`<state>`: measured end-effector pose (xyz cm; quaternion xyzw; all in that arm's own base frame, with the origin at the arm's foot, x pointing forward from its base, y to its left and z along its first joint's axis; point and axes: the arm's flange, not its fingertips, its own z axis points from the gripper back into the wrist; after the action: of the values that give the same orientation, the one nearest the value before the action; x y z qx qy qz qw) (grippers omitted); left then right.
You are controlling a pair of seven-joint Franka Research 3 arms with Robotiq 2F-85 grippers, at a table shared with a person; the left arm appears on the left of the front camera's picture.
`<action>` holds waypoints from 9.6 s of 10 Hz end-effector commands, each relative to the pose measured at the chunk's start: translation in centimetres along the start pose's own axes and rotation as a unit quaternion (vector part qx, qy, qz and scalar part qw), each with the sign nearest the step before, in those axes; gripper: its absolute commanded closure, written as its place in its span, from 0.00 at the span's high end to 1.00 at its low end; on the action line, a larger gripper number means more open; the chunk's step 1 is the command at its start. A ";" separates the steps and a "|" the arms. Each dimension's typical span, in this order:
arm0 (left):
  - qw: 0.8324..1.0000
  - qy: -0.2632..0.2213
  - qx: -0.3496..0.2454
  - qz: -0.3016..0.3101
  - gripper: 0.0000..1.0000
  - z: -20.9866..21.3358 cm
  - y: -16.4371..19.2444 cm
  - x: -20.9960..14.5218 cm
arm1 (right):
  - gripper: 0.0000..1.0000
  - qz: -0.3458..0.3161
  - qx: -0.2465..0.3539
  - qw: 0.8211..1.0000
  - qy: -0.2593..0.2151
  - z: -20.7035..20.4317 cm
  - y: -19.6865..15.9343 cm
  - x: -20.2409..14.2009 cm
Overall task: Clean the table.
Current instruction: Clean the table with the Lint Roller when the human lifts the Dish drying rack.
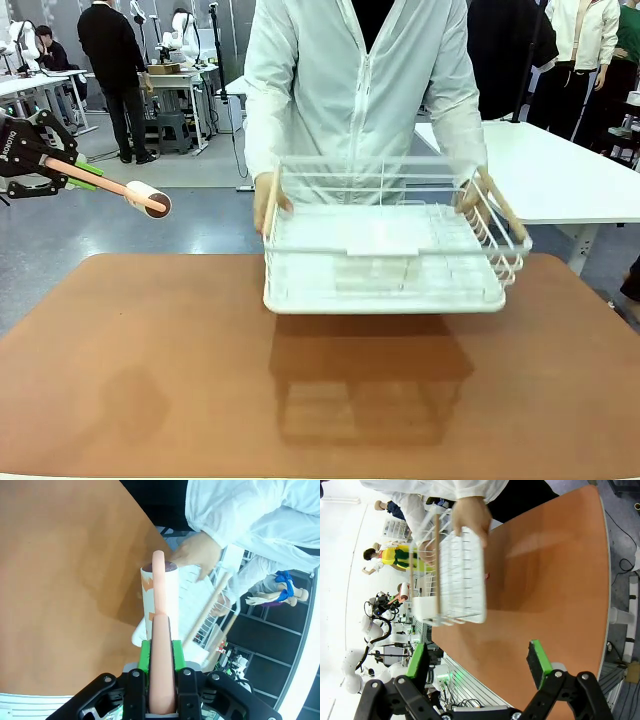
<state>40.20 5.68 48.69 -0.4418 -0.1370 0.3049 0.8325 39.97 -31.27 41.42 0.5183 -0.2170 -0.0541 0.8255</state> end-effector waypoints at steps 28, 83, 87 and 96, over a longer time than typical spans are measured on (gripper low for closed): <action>0.881 0.219 0.215 -0.359 0.19 -5.9 -11.4 4.9 | 1.00 -0.002 -0.004 1.000 0.002 0.1 0.3 0.0; 0.917 0.321 0.010 -0.236 0.19 -44.8 -19.2 -11.2 | 1.00 -0.002 -0.004 1.000 0.002 0.1 0.3 0.0; 0.918 0.326 0.031 -0.223 0.19 -43.3 -19.9 -10.3 | 1.00 -0.002 -0.004 1.000 0.002 0.1 0.3 0.0; 0.856 0.189 0.407 -0.256 0.19 -14.9 -15.2 4.9 | 1.00 -0.002 -0.004 1.000 0.002 0.1 0.3 0.0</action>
<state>57.50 -9.57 53.53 -0.0809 0.0478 0.0129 0.9955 39.98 -31.37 41.32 0.5184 -0.2166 -0.0552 0.8254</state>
